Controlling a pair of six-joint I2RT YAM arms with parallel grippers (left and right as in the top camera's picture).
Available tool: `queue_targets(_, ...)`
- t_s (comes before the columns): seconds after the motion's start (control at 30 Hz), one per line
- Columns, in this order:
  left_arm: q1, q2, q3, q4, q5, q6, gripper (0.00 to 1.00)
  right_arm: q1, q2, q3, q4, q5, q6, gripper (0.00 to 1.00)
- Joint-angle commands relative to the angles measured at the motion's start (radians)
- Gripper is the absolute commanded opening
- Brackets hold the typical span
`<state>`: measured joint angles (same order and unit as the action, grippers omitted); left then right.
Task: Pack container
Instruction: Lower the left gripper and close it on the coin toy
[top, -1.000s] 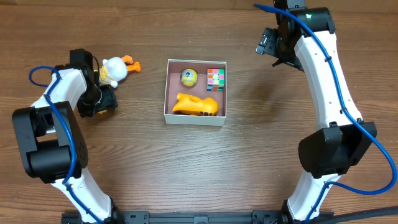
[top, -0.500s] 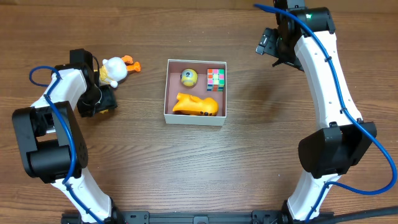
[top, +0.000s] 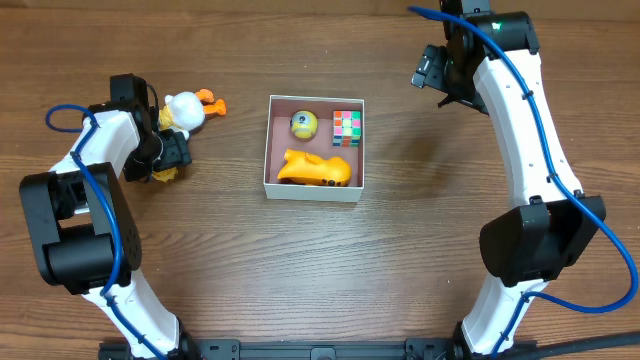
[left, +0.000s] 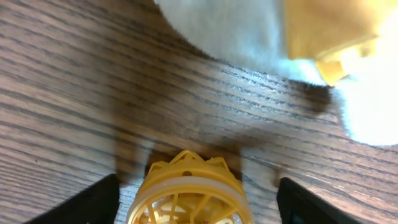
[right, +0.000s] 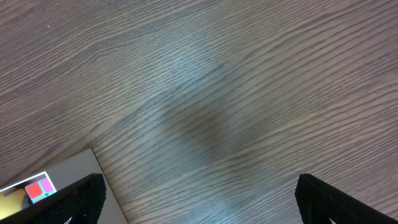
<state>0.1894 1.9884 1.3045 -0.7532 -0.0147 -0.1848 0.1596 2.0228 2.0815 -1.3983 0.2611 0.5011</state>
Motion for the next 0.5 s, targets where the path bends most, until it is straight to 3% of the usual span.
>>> queue_targets(0.0, -0.005, 0.011, 0.013, 0.003, 0.005, -0.006, 0.66, 0.002, -0.003, 0.027, 0.005, 0.003, 0.009, 1.0)
queue_targets(0.3, -0.009, 0.011, 0.013, -0.033, 0.013, -0.024, 0.59, 0.002, -0.003, 0.027, 0.005, 0.003, 0.009, 1.0)
queue_targets(0.47, -0.009, 0.011, 0.014, -0.084, 0.012, -0.06, 0.51, 0.002, -0.003, 0.027, 0.005, 0.003, 0.009, 1.0)
